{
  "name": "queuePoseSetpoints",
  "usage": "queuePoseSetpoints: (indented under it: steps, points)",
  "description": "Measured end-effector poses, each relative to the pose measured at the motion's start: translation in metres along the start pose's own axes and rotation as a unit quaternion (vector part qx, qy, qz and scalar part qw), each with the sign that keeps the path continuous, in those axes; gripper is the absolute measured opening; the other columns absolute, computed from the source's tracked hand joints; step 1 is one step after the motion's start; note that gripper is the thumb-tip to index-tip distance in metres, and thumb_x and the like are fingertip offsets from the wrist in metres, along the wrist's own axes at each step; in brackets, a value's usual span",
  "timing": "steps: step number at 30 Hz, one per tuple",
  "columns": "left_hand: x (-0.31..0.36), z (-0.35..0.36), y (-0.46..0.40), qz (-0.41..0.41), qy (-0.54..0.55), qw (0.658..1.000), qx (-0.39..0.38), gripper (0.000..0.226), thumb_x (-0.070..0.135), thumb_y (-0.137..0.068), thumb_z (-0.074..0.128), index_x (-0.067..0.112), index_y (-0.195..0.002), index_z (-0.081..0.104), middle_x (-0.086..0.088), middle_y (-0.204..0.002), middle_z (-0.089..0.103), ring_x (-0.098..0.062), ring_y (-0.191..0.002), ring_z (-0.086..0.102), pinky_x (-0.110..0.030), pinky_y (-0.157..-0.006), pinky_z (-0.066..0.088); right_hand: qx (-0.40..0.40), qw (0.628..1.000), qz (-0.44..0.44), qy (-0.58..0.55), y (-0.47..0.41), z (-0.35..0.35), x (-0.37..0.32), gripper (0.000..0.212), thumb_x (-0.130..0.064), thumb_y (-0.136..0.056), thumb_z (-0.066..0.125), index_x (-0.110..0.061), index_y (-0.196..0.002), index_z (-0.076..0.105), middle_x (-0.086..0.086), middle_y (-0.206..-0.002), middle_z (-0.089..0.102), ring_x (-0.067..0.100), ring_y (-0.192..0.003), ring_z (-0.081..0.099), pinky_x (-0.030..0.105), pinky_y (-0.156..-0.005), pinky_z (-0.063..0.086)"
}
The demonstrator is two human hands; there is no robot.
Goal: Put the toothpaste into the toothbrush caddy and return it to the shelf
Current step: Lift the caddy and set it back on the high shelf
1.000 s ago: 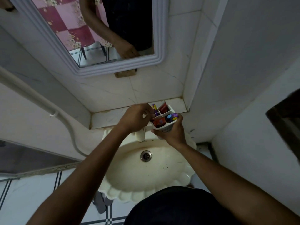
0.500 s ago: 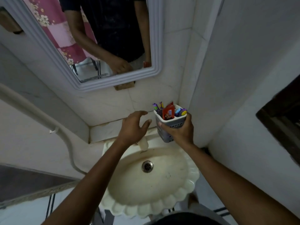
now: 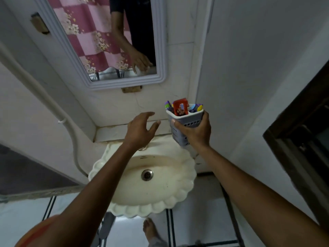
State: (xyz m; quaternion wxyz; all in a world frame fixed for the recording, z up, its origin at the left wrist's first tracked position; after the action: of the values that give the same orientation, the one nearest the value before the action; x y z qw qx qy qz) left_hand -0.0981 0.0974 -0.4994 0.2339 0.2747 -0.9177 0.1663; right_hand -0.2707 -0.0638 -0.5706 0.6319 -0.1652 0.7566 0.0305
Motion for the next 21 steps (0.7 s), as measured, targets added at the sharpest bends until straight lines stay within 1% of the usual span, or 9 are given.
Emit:
queuePoseSetpoints:
  steps: [1,3,6,9,12,15,18,20,21]
  points:
    - [0.009,-0.004,0.001,0.003,-0.001,1.0,0.01,0.056,0.052,-0.105,0.063,0.018,-0.149,0.062,-0.001,-0.151,0.066,-0.024,-0.141,0.06,-0.051,-0.118,0.046,0.004,1.0,-0.008,-0.002,-0.004,-0.007,-0.009,0.114,-0.078,-0.051,0.099,-0.028,-0.145,0.058,-0.011,-0.134,0.071,-0.009,-0.111,0.067,-0.002,-0.08,0.047]
    - [0.028,-0.016,0.0,0.009,-0.002,0.999,0.032,0.056,0.053,-0.105,0.062,0.019,-0.149,0.061,-0.002,-0.151,0.065,-0.024,-0.141,0.06,-0.051,-0.117,0.047,0.007,1.0,-0.029,-0.001,-0.013,-0.021,-0.032,0.109,-0.074,-0.051,0.099,-0.029,-0.142,0.06,-0.011,-0.132,0.071,-0.004,-0.107,0.068,-0.003,-0.08,0.045]
    - [0.052,-0.041,-0.01,0.024,-0.001,0.997,0.068,0.056,0.052,-0.104,0.063,0.018,-0.148,0.062,-0.003,-0.149,0.067,-0.023,-0.141,0.06,-0.049,-0.118,0.048,0.024,0.998,-0.06,-0.006,-0.029,-0.037,-0.073,0.105,-0.075,-0.051,0.098,-0.033,-0.138,0.059,-0.015,-0.128,0.07,-0.001,-0.105,0.067,0.003,-0.08,0.047]
    - [0.077,-0.069,-0.021,0.058,0.0,0.993,0.105,0.056,0.052,-0.104,0.064,0.015,-0.146,0.064,-0.004,-0.146,0.069,-0.023,-0.137,0.064,-0.047,-0.114,0.052,0.048,0.994,-0.097,-0.016,-0.044,-0.054,-0.122,0.101,-0.079,-0.05,0.096,-0.038,-0.134,0.057,-0.019,-0.125,0.069,-0.006,-0.104,0.067,0.006,-0.078,0.049]
    - [0.101,-0.1,-0.038,0.098,-0.005,0.986,0.132,0.056,0.051,-0.104,0.064,0.012,-0.144,0.065,-0.007,-0.143,0.07,-0.025,-0.133,0.066,-0.047,-0.11,0.054,0.077,0.987,-0.136,-0.022,-0.058,-0.067,-0.174,0.105,-0.078,-0.052,0.098,-0.031,-0.138,0.059,-0.015,-0.127,0.07,0.005,-0.108,0.07,0.013,-0.079,0.053]
    - [0.127,-0.142,-0.059,0.134,-0.017,0.978,0.159,0.056,0.051,-0.105,0.062,0.014,-0.148,0.062,-0.007,-0.143,0.069,-0.024,-0.13,0.065,-0.043,-0.108,0.054,0.106,0.98,-0.167,-0.023,-0.073,-0.078,-0.233,0.109,-0.083,-0.053,0.095,-0.029,-0.141,0.058,-0.012,-0.129,0.07,0.008,-0.11,0.071,0.018,-0.08,0.055]
    - [0.149,-0.186,-0.076,0.168,-0.012,0.967,0.191,0.055,0.052,-0.105,0.06,0.016,-0.147,0.061,-0.007,-0.144,0.067,-0.025,-0.13,0.065,-0.049,-0.108,0.056,0.132,0.972,-0.194,-0.032,-0.084,-0.088,-0.291,0.108,-0.088,-0.05,0.091,-0.029,-0.135,0.059,-0.014,-0.122,0.069,0.008,-0.105,0.07,0.014,-0.071,0.048]
    - [0.164,-0.212,-0.086,0.19,-0.011,0.96,0.206,0.056,0.052,-0.105,0.059,0.017,-0.148,0.059,-0.005,-0.148,0.065,-0.025,-0.134,0.064,-0.052,-0.111,0.054,0.144,0.967,-0.206,-0.036,-0.089,-0.094,-0.325,0.107,-0.09,-0.048,0.089,-0.029,-0.131,0.059,-0.014,-0.119,0.067,0.009,-0.102,0.069,0.014,-0.066,0.044]
    - [0.173,-0.227,-0.091,0.2,-0.017,0.955,0.219,0.056,0.052,-0.104,0.059,0.017,-0.148,0.06,-0.005,-0.145,0.067,-0.026,-0.133,0.064,-0.053,-0.111,0.054,0.149,0.965,-0.213,-0.039,-0.092,-0.098,-0.343,0.106,-0.091,-0.049,0.089,-0.029,-0.13,0.058,-0.014,-0.119,0.067,0.009,-0.101,0.069,0.014,-0.065,0.043]
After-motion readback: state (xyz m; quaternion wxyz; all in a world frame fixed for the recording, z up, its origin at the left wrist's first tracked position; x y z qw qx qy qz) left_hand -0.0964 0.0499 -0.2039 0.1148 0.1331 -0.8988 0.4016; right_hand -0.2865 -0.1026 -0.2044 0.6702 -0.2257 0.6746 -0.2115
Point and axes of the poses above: each hand's wrist, its own y-axis away from the middle knuckle, its own z-axis out of the palm, x = y × z, the point moved 4 cm from there along -y, towards the middle knuckle
